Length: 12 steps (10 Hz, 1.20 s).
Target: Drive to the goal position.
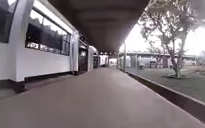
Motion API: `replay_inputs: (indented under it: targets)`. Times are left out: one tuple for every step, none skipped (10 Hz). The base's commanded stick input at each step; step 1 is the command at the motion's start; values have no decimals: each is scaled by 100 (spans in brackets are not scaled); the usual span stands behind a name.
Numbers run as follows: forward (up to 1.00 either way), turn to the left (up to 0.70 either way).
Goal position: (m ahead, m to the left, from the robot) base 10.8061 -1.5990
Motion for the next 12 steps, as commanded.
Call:
replay_inputs:
  targets:
    - [70, 0]
    - [70, 0]
    - [70, 0]
    - [70, 0]
    - [70, 0]
    - [70, 0]
    - [70, -3]
    - [70, -28]
    - [70, -22]
    - [70, -8]
    - [70, -1]
    - [70, 0]
